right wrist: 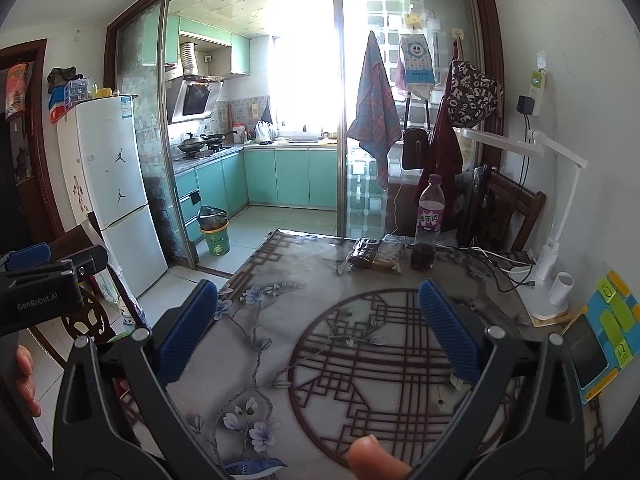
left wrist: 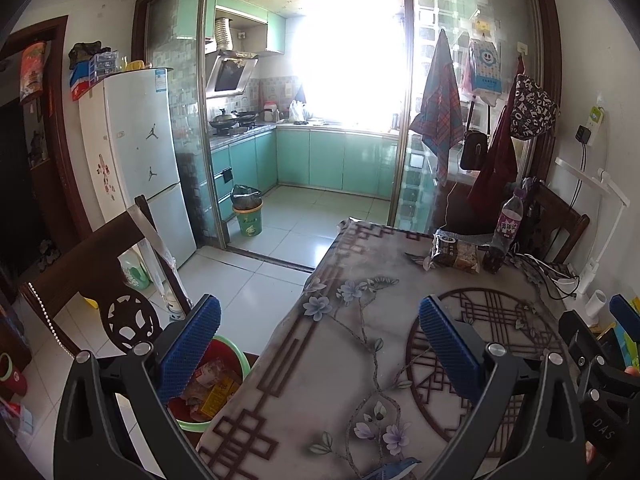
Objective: Collect trash
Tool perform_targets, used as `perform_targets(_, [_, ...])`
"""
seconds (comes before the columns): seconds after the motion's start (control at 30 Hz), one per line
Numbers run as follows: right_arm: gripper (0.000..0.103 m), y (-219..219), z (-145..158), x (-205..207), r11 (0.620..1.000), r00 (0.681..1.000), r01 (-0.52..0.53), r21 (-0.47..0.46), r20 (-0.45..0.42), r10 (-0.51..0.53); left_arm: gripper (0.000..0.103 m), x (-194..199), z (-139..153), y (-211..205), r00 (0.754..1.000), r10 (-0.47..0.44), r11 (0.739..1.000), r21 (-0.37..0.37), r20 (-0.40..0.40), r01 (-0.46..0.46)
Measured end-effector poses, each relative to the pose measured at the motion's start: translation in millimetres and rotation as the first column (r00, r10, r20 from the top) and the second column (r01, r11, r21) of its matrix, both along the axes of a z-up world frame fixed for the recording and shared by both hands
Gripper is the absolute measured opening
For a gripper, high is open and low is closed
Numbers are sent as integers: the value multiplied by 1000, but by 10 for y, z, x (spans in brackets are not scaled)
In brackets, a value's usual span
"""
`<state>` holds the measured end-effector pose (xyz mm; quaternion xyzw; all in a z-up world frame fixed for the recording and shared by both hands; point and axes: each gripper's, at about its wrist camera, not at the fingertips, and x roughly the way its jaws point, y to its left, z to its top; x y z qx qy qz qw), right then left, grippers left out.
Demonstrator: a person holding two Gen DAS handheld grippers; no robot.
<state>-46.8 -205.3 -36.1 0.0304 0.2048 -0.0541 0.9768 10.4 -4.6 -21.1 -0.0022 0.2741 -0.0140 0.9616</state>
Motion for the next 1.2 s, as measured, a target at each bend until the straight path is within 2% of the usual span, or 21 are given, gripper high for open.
perform_targets(1.2, [99,-241,-145,44,998,997,57,21,-49,-56,95,98,-96,-121,998,-45,999,25,-33,46])
